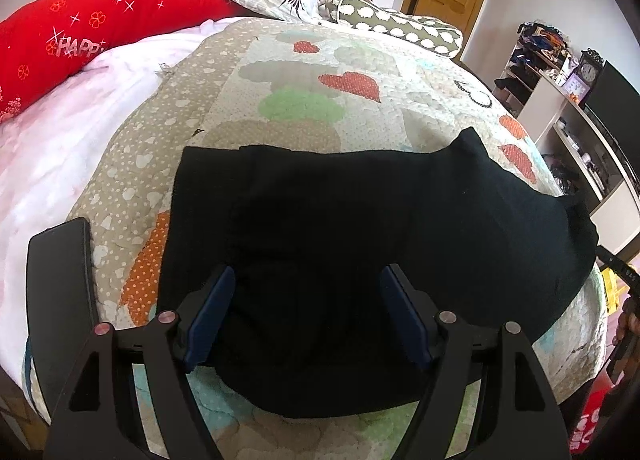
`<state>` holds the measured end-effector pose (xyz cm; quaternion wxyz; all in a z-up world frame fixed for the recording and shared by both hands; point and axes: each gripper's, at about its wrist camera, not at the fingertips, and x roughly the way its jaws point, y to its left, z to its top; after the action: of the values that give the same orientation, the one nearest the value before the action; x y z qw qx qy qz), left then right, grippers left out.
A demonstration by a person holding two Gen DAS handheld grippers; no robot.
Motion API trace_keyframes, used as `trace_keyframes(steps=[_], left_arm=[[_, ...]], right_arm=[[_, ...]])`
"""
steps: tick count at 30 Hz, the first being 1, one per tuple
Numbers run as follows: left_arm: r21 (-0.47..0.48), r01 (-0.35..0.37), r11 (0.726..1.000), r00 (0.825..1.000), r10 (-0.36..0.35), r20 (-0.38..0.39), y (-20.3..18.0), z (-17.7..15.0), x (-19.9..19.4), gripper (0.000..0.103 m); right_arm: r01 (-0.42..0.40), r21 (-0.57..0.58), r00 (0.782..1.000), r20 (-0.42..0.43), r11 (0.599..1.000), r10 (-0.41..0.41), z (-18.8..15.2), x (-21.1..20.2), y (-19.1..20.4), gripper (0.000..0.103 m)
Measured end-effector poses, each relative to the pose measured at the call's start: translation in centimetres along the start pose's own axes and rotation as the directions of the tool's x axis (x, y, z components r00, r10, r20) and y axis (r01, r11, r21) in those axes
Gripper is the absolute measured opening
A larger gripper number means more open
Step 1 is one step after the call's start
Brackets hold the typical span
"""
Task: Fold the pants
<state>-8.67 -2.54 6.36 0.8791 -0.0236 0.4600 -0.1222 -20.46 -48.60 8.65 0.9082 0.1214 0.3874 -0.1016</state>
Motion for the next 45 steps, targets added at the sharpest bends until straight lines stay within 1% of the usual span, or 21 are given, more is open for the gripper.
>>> trace_keyframes(steps=[2,3,4,6,9,13,17,21,22,23,24,27,29,30,31,34,36,37,38,40,45], left_arm=[[-0.011,-0.006,1.000,1.000,0.006,0.006,0.3,0.0,-0.3,0.075],[-0.017,-0.007,1.000,1.000,0.007,0.008,0.5,0.0,-0.5,0.075],[-0.025,-0.007,1.000,1.000,0.007,0.010,0.7,0.0,-0.6,0.075],[-0.037,-0.009,0.999,1.000,0.009,0.015,1.1,0.1,-0.8,0.075],[-0.056,-0.024,0.998,0.999,0.025,0.028,1.6,0.5,-0.9,0.075],[-0.080,-0.042,0.996,0.998,0.045,0.044,2.3,1.4,-1.0,0.075],[-0.102,-0.079,0.992,0.994,0.086,0.067,3.2,2.8,-0.8,0.075],[-0.117,-0.101,0.988,0.993,0.108,0.049,3.8,4.1,0.6,0.075],[-0.117,-0.111,0.987,0.992,0.116,0.042,3.9,4.4,1.2,0.075],[-0.116,-0.122,0.986,0.992,0.126,0.029,4.0,4.6,1.8,0.075],[-0.117,-0.132,0.984,0.991,0.135,0.017,4.0,4.6,2.3,0.075],[-0.122,-0.146,0.982,0.989,0.147,-0.003,4.3,4.8,3.5,0.075],[-0.146,-0.149,0.978,0.989,0.150,-0.001,4.8,4.6,3.9,0.075],[-0.163,-0.148,0.975,0.989,0.150,0.000,5.1,4.5,4.1,0.078],[-0.184,-0.146,0.972,0.989,0.148,-0.003,5.5,4.4,4.4,0.078],[-0.233,-0.121,0.965,0.993,0.120,-0.018,6.0,3.9,5.0,0.078],[-0.221,-0.122,0.968,0.992,0.123,-0.008,5.7,3.8,4.6,0.078],[-0.208,-0.126,0.970,0.992,0.128,-0.006,5.5,3.8,4.3,0.078],[-0.198,-0.129,0.972,0.991,0.130,-0.007,5.4,3.8,3.9,0.078],[-0.182,-0.134,0.974,0.991,0.137,0.000,5.0,3.7,2.9,0.078],[-0.157,-0.147,0.977,0.987,0.155,0.039,4.0,3.1,0.7,0.078]], right_arm=[[0.099,-0.027,0.994,0.045,0.995,-0.098,0.7,-0.8,0.9,0.063],[0.107,-0.030,0.992,0.063,0.994,-0.105,1.2,-1.0,1.3,0.063],[0.076,-0.035,0.994,0.078,0.997,-0.073,1.6,-1.3,1.8,0.063],[-0.086,-0.080,0.992,0.084,0.993,0.093,2.4,-1.1,4.0,0.063],[-0.269,-0.203,0.959,0.040,0.942,0.282,3.3,0.8,9.5,0.063],[-0.339,-0.369,0.936,-0.041,0.865,0.349,4.2,5.1,17.3,0.063],[-0.390,-0.447,0.919,-0.141,0.805,0.367,5.1,9.6,22.8,0.063],[-0.422,-0.472,0.906,-0.197,0.774,0.373,5.4,12.9,25.7,0.063],[-0.433,-0.469,0.901,-0.206,0.770,0.381,5.6,13.3,26.0,0.058],[-0.448,-0.460,0.894,-0.229,0.767,0.385,5.7,14.0,26.3,0.027],[-0.457,-0.454,0.889,-0.247,0.765,0.385,5.7,14.4,26.5,0.007],[-0.461,-0.439,0.888,-0.229,0.772,0.400,6.1,14.0,26.2,0.005],[-0.435,-0.428,0.900,-0.186,0.792,0.393,6.5,13.6,26.0,0.003],[-0.402,-0.432,0.915,-0.169,0.807,0.365,6.6,13.8,26.0,0.003],[-0.381,-0.430,0.924,-0.168,0.818,0.343,6.5,14.4,26.0,0.003],[-0.390,-0.395,0.920,-0.218,0.832,0.327,5.7,16.5,26.1,0.003],[-0.387,-0.400,0.922,-0.198,0.831,0.334,5.7,15.9,25.9,0.006],[-0.379,-0.398,0.925,-0.181,0.836,0.334,5.9,15.2,25.7,0.010],[-0.364,-0.397,0.931,-0.164,0.843,0.325,6.1,14.3,25.4,0.023],[-0.355,-0.405,0.935,-0.146,0.842,0.324,6.1,12.8,25.1,0.039],[-0.383,-0.463,0.921,-0.131,0.799,0.366,3.8,7.8,25.0,0.051]])
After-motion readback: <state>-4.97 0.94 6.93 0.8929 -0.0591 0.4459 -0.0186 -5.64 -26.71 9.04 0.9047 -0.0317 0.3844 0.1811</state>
